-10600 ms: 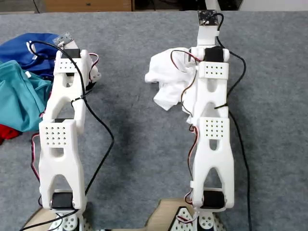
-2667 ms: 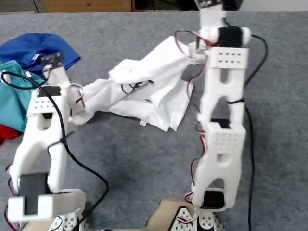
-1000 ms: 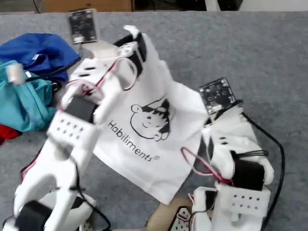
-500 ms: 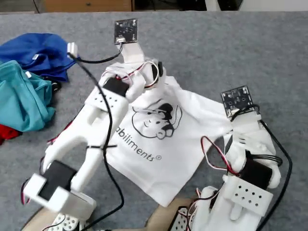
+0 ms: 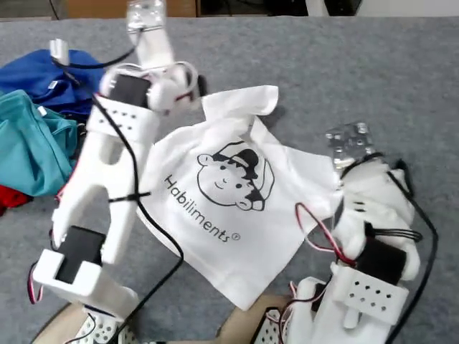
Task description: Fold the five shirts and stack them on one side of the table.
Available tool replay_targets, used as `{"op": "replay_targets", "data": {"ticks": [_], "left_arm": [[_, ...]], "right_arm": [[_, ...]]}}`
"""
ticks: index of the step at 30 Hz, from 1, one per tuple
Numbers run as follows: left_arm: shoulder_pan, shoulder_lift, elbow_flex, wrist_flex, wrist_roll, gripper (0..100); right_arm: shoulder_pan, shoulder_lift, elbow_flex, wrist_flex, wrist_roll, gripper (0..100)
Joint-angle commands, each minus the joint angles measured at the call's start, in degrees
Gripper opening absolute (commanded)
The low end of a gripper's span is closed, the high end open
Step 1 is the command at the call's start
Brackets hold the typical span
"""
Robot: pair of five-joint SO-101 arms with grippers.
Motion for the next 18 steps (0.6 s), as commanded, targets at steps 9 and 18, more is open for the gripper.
{"op": "replay_targets", "data": {"ticks": [9, 18], "left_arm": [[-9.23, 5.23, 20.75, -2.11, -4.22, 23], [-11.78, 7.08, 24.44, -8.09, 12.40, 23]], "right_arm": [[-10.77, 32.04, -17.36, -6.68, 0.09, 14.7], [-12.62, 64.22, -41.10, -1.32, -2.11, 14.8]]}}
